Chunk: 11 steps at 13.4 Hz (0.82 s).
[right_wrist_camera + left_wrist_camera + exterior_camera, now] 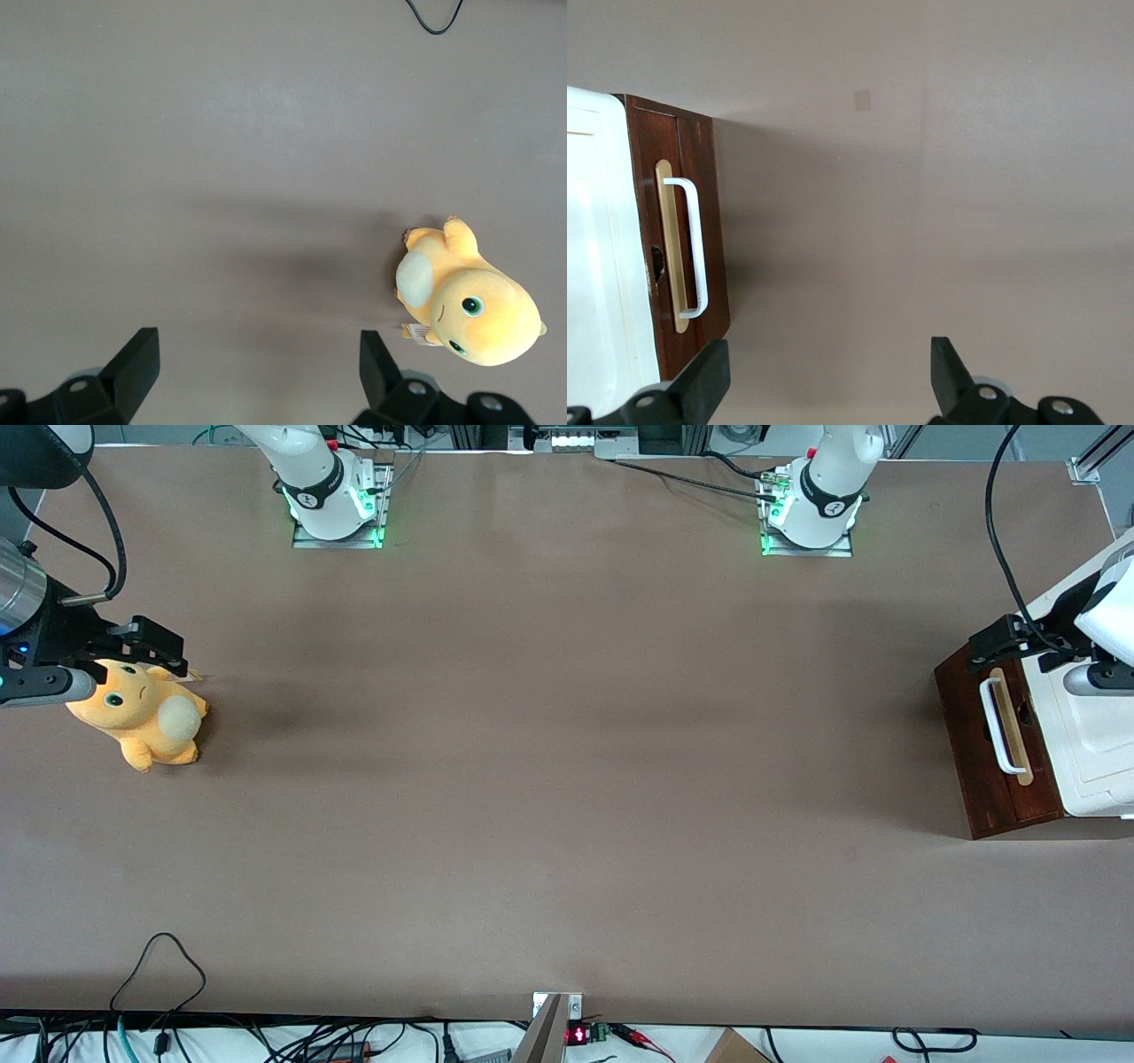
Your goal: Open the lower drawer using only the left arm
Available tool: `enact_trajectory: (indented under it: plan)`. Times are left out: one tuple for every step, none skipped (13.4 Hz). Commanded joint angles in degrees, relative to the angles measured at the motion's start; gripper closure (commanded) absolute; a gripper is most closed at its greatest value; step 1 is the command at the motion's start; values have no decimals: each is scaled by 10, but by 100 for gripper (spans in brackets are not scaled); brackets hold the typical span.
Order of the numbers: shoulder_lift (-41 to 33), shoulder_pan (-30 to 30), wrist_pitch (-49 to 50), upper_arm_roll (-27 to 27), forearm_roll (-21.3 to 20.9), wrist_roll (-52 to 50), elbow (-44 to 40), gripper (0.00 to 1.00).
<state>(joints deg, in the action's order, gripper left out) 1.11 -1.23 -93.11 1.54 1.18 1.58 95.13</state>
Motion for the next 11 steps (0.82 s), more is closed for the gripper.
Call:
enact_trajectory:
  plan:
    - [-1, 1, 21, 3, 7, 18, -12, 0]
    - [-1, 0, 32, 2, 7, 19, -13, 0]
    - [-1, 1, 32, 2, 6, 17, -18, 0]
    - [2, 1, 32, 2, 6, 14, -26, 0]
    - [5, 1, 31, 2, 6, 16, -27, 0]
    - [5, 1, 30, 2, 6, 17, -28, 0]
    - [5, 1, 30, 2, 10, 19, -28, 0]
    - [5, 1, 31, 2, 11, 19, -27, 0]
    - [5, 1, 34, 2, 11, 19, -27, 0]
    - [5, 1, 35, 2, 11, 16, -27, 0]
    - [5, 1, 43, 2, 11, 13, -27, 0]
